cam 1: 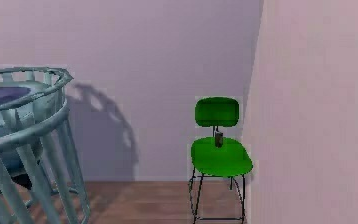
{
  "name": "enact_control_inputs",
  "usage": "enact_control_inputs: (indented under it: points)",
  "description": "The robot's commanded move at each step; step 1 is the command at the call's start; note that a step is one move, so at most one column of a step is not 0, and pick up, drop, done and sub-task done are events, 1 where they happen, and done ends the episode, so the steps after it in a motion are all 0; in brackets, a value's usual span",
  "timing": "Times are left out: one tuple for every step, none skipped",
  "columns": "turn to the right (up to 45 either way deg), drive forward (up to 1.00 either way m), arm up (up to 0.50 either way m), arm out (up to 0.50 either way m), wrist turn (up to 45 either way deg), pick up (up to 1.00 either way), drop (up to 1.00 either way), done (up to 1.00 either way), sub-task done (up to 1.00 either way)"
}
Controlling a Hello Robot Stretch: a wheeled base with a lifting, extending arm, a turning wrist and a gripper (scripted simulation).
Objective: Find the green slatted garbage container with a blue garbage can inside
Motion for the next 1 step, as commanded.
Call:
enact_control_inputs:
  points:
    - [0.0,0.40,0.00,0.00,0.0,0.00,0.00,0.00,0.00]
